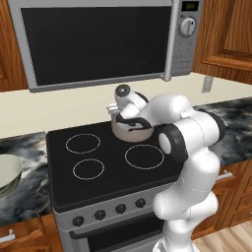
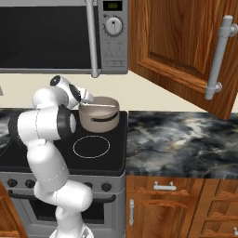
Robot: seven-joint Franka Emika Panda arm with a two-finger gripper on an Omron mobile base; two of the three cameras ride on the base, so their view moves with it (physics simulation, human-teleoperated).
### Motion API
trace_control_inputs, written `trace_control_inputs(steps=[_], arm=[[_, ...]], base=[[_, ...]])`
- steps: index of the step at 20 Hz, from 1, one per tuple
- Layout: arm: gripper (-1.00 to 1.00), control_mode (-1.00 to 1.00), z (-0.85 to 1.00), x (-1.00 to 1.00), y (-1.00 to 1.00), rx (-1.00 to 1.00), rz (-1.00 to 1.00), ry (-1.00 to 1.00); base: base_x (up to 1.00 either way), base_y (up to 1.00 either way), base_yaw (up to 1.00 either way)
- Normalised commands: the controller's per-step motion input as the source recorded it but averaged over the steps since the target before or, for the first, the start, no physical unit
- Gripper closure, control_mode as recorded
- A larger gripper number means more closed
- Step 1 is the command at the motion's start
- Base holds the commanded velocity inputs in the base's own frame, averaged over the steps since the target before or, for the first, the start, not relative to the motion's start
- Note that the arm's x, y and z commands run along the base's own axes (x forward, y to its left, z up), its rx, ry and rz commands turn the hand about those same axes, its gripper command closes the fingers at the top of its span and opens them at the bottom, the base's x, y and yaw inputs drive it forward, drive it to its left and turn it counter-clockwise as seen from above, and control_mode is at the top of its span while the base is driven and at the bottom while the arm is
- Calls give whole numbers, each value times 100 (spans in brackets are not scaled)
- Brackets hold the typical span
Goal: Open the cabinet and move the ladle to the pot. Then close the cabinet.
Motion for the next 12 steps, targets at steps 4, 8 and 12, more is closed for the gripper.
trace_control_inputs(steps=[4, 8, 12], arm=[[100, -100, -12, 28, 0, 0, 0, 0], [100, -100, -27, 26, 0, 0, 0, 0], [100, -100, -25, 28, 0, 0, 0, 0]], base=[[0, 0, 0], [0, 0, 0], [0, 0, 0]])
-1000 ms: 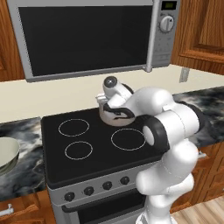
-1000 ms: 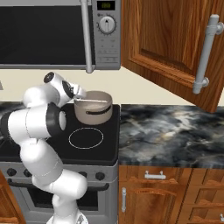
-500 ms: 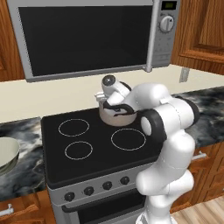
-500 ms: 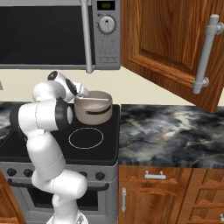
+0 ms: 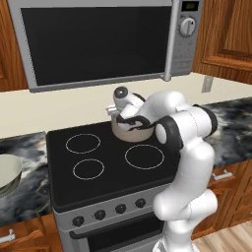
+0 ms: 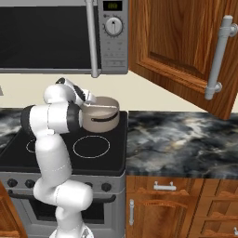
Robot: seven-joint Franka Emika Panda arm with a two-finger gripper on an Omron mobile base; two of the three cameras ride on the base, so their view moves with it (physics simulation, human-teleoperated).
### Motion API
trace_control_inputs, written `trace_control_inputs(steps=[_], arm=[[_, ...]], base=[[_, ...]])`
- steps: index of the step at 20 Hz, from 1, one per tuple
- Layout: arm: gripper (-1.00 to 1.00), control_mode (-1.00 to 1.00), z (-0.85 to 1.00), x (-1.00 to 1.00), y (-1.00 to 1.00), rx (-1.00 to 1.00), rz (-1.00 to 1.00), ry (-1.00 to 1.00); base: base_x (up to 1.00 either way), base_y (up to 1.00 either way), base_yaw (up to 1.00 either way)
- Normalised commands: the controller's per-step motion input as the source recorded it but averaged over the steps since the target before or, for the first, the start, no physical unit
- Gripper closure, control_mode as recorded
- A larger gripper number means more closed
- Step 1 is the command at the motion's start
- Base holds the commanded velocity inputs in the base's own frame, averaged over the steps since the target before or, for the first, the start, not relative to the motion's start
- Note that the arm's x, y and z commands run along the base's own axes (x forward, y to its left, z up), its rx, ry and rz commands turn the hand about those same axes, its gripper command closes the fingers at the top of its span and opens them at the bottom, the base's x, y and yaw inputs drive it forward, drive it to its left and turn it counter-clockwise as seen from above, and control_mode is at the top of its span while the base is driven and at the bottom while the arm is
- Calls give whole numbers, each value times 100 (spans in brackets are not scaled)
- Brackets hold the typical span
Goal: Open the cabinet and move the ladle to the pot. Then close the cabinet.
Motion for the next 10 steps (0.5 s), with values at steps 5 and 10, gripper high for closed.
trace_control_inputs(steps=[5, 10], arm=[[100, -100, -12, 33, 0, 0, 0, 1], [100, -100, -12, 36, 0, 0, 0, 3]], base=[[0, 0, 0], [0, 0, 0]])
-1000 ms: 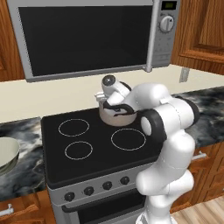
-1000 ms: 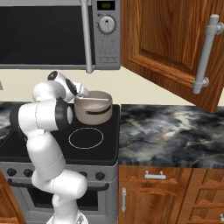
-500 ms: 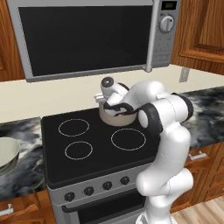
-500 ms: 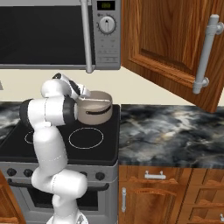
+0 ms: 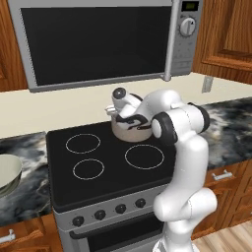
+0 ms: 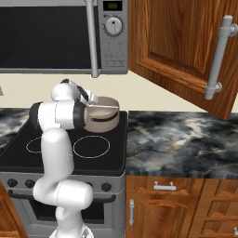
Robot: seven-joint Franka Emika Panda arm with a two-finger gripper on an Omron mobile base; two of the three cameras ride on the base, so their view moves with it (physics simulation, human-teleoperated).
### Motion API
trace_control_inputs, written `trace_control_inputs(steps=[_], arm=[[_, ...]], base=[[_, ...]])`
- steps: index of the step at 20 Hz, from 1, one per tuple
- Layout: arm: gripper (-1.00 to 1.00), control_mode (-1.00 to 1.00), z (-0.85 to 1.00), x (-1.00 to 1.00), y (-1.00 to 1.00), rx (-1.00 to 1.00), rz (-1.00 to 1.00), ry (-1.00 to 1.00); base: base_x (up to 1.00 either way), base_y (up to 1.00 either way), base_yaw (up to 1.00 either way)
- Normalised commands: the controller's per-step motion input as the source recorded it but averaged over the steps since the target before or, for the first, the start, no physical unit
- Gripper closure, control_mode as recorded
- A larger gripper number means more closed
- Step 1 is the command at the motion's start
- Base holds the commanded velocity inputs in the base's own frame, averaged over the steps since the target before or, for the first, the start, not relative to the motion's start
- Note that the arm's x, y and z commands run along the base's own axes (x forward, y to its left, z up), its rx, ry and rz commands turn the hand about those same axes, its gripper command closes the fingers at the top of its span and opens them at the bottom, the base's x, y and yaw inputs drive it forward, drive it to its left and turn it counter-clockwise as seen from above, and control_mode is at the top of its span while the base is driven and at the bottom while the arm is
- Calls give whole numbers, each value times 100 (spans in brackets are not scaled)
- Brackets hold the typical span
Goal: Open the cabinet and move the ladle to the pot. Then close the cabinet.
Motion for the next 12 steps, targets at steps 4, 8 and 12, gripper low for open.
trace_control_inputs(steps=[4, 8, 12], arm=[[100, -100, -16, 29, 0, 0, 0, 5], [100, -100, -5, 28, 0, 0, 0, 4], [-100, -100, 0, 25, -3, 0, 0, 1]], base=[[0, 0, 0], [0, 0, 0], [0, 0, 0]])
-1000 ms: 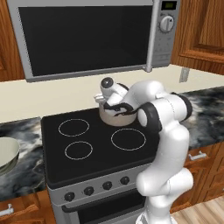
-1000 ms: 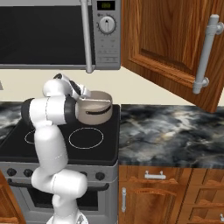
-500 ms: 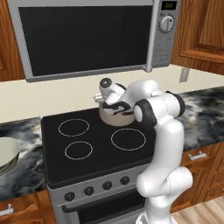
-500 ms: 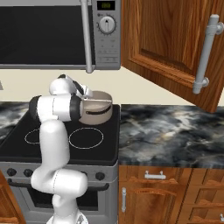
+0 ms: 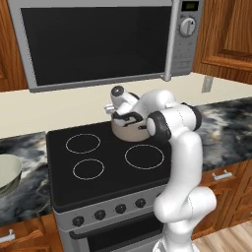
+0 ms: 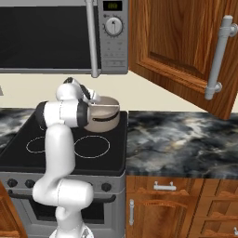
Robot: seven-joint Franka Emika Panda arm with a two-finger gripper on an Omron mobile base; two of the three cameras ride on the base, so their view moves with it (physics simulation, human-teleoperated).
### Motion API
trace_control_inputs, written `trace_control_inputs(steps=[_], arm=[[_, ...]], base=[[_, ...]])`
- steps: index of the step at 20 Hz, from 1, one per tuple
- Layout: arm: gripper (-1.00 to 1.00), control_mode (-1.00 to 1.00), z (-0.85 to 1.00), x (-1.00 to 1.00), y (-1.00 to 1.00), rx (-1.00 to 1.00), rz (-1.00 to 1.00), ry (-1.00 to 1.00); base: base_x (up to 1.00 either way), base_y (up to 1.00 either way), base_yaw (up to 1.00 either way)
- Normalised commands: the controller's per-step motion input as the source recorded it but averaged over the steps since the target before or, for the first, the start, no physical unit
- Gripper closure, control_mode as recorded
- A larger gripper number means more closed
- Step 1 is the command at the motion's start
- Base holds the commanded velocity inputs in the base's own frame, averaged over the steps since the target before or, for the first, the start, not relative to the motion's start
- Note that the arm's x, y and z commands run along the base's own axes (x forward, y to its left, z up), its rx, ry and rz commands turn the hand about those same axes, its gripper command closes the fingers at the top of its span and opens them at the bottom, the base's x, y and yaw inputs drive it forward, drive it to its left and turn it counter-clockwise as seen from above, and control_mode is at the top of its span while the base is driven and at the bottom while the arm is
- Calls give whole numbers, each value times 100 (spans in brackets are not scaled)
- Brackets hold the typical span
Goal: Open the cabinet and move the ladle to the pot. Then close the cabinet.
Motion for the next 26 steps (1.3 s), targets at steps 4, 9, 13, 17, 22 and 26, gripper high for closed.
trace_control_inputs(steps=[4, 9, 13, 17, 22, 26], arm=[[-100, -100, -6, 19, 0, 0, 0, 0], [-100, -100, -12, 3, 0, 0, 0, -2], [-100, -100, -1, 0, 0, 0, 0, 0], [-100, -100, 0, 0, -3, 0, 0, 0], [-100, -100, 0, -12, -2, 0, 0, 0], [-100, -100, 0, -28, 0, 0, -1, -1]], base=[[0, 0, 0], [0, 0, 0], [0, 0, 0], [0, 0, 0], [0, 0, 0], [0, 0, 0]])
